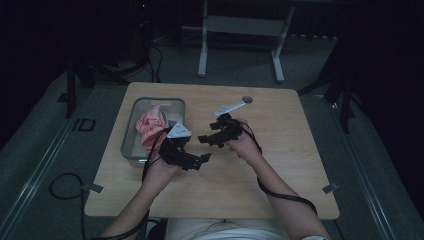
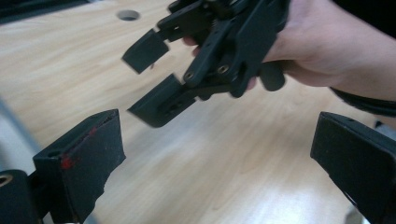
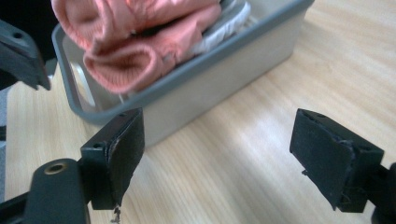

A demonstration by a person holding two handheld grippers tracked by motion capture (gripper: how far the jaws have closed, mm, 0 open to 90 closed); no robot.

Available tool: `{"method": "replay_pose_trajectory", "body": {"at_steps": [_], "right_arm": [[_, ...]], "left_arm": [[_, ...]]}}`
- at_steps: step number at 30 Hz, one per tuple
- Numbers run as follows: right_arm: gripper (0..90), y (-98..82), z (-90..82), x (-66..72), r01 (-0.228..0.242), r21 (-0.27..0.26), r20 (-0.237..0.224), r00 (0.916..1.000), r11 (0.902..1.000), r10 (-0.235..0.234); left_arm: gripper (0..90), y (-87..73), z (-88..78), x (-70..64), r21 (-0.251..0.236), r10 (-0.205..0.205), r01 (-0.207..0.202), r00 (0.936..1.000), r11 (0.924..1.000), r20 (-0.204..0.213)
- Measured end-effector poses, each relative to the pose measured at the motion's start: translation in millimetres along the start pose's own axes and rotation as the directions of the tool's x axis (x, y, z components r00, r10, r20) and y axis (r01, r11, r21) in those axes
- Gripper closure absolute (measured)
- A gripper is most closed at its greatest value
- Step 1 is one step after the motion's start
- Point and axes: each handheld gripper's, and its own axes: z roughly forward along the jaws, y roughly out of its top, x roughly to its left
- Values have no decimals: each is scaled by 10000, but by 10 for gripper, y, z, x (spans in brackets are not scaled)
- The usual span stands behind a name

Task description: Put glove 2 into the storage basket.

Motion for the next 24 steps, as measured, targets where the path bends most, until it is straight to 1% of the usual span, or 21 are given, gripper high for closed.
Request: {"method": "replay_pose_trajectory", "body": {"at_steps": [1, 2, 3, 4, 6, 7, 8, 9, 10, 11, 13, 15, 17, 18, 24], "right_arm": [[176, 0, 0, 0, 0, 0, 0, 10000, 10000, 0], [173, -27, 8, -2, 22, 39, 3, 10000, 10000, -22], [173, -97, 24, -8, 20, 93, -8, 10000, 10000, -20], [174, -121, 29, -12, 28, 55, -30, 10000, 10000, -27], [174, -180, 38, -15, -8, 19, -55, 10000, 10000, 8], [173, -202, 43, -12, -40, -11, -76, 10000, 10000, 40], [173, -234, 52, -3, -59, 16, -120, 9999, 10000, 59], [173, -234, 52, -3, -59, 16, -120, 9999, 10000, 59], [172, -292, 67, 9, 59, 78, -91, 9999, 10000, -58], [171, -317, 72, 11, 62, 88, -107, 9999, 9999, -61], [171, -369, 80, 9, 96, 95, -78, 9999, 9999, -95], [171, -417, 87, 3, 101, 60, -69, 9999, 9999, -101], [171, -452, 91, -1, 118, 86, -47, 9999, 9999, -118], [171, -473, 94, -1, 140, 70, -2, 9999, 9999, -140], [169, -557, 90, -1, 219, 56, 70, 9997, 9997, -220]], "left_arm": [[23, 0, 0, 0, 0, 0, 0, 10000, 10000, 0], [23, -39, 34, -34, -20, 61, -61, 9999, 10000, 149], [23, -52, 48, -44, 50, 137, -138, 9997, 9999, 177], [22, -73, 67, -59, 16, 219, -219, 9994, 9998, 286], [22, -106, 104, -75, 120, 286, -293, 9981, 9995, 539], [23, -132, 129, -88, 161, 402, -413, 9972, 9990, 624], [23, -182, 176, -112, 277, 539, -563, 9953, 9980, 808], [22, -182, 176, -112, 277, 539, -563, 9953, 9980, 808], [22, -208, 199, -127, 315, 557, -587, 9944, 9978, 898], [23, -235, 222, -143, 419, 567, -610, 9937, 9973, 962], [23, -289, 269, -176, 558, 681, -748, 9913, 9956, 1129], [23, -342, 318, -202, 663, 754, -837, 9901, 9943, 1185], [22, -388, 363, -215, 805, 685, -794, 9891, 9936, 1300], [22, -411, 382, -223, 772, 666, -774, 9888, 9940, 1334], [22, -521, 470, -254, 904, 829, -955, 9874, 9913, 1348]]}}
